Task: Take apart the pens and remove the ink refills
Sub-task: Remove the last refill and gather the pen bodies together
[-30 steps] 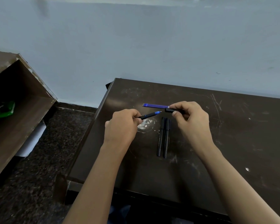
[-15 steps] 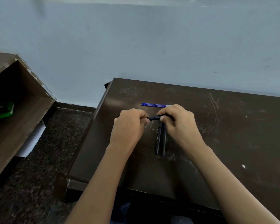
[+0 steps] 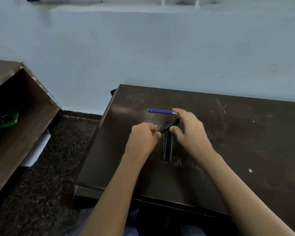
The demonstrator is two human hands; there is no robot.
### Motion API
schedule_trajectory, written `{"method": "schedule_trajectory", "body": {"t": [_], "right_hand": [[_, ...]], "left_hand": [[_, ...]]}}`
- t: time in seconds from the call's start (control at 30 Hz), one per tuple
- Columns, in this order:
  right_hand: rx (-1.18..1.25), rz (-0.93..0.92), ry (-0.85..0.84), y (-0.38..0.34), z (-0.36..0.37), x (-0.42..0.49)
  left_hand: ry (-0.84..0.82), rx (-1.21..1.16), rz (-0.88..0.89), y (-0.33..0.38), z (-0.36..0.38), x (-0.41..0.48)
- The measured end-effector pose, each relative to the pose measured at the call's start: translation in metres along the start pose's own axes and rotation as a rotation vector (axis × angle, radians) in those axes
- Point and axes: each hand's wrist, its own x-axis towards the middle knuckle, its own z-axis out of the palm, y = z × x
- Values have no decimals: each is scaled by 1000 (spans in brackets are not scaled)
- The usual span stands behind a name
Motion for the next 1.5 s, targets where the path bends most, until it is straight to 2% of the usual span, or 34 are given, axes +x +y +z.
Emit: {"method": "schedule_trajectory", "body": {"t": [0.1, 0.2, 0.37, 0.6, 0.97, 1.2, 1.5], "right_hand": [[47, 165, 72, 14, -10, -1], [16, 303, -13, 27, -8, -5], [28, 389, -132, 29, 11, -2], [94, 381, -102, 26, 40, 3], [72, 379, -65, 34, 60, 5], [112, 374, -54, 28, 71, 9], [139, 339, -92, 4, 102, 19]], "left_hand": [[34, -82, -79, -2, 2, 0], [51, -60, -137, -3, 9, 6], [46, 116, -233, 0, 25, 22], [59, 151, -180, -6, 54, 26], [13, 112, 16, -16, 67, 35], [36, 104, 3, -24, 61, 37], [54, 176, -132, -42, 38, 41]]}}
